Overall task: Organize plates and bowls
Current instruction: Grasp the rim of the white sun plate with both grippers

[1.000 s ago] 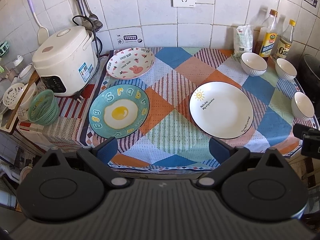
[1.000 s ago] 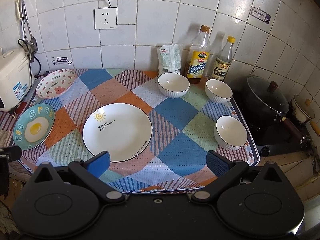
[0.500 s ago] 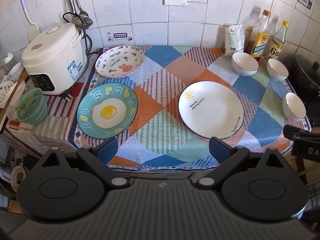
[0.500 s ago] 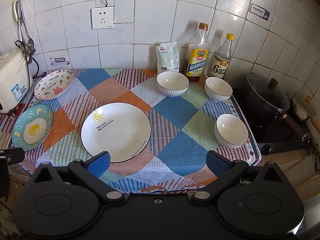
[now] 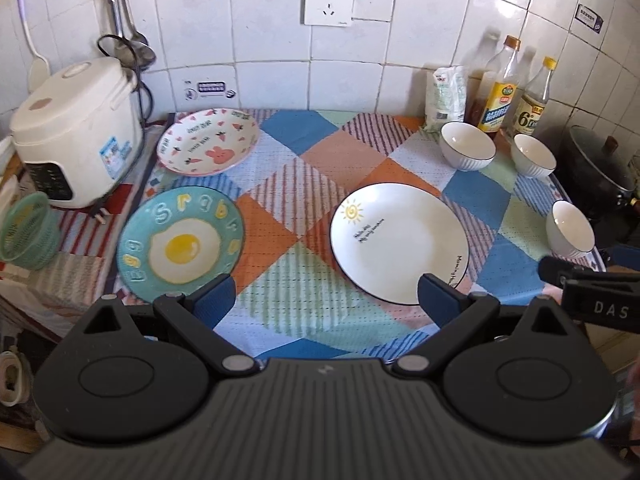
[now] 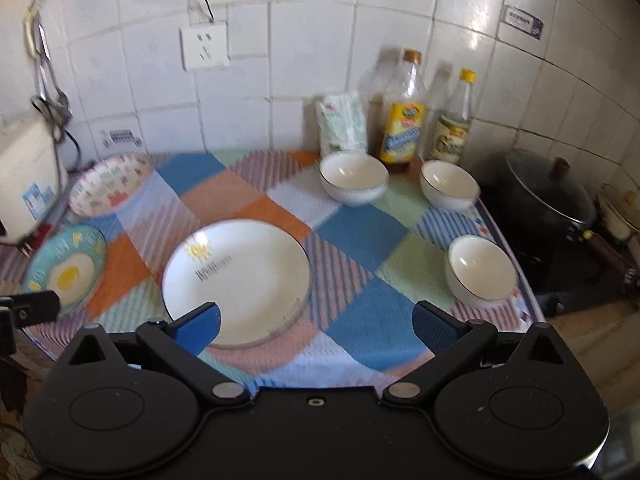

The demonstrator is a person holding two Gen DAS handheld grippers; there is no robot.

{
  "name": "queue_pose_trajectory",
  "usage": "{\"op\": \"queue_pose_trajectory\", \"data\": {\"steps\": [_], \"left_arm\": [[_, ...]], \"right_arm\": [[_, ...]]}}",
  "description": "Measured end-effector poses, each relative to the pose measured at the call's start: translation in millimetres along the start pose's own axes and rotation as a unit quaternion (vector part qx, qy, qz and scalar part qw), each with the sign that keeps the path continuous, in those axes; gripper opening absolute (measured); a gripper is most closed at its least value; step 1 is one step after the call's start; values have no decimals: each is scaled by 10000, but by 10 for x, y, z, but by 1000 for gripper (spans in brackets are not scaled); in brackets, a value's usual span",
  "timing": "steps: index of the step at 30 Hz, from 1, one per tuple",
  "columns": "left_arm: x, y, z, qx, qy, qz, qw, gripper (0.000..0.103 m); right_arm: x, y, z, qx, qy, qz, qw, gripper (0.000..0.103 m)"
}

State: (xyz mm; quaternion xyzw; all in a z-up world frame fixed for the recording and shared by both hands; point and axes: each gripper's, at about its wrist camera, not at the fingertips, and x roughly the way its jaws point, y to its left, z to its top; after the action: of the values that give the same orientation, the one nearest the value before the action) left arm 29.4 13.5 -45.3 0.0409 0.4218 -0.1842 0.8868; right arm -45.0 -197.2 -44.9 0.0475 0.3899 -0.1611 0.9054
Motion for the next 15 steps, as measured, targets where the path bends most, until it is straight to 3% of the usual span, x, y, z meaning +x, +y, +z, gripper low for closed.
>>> {"op": "queue_pose_trajectory", "data": {"steps": [4, 5, 9, 15], "left_arm": [[245, 36, 82, 30, 79, -99, 9999, 96], [324, 60, 106, -22, 80, -150, 9999, 96], [688, 161, 222, -252, 315, -326, 9987, 96], [1236, 186, 325, -147, 495, -255, 9983, 96]], "right_arm": [[140, -148, -66, 60, -522, 719, 9960, 103], [186, -181, -50, 46, -547, 1048, 9930, 96], [490, -303, -18, 211, -443, 1431, 9885, 93], [1198, -461, -60, 350, 133, 1692, 9849, 84]]}}
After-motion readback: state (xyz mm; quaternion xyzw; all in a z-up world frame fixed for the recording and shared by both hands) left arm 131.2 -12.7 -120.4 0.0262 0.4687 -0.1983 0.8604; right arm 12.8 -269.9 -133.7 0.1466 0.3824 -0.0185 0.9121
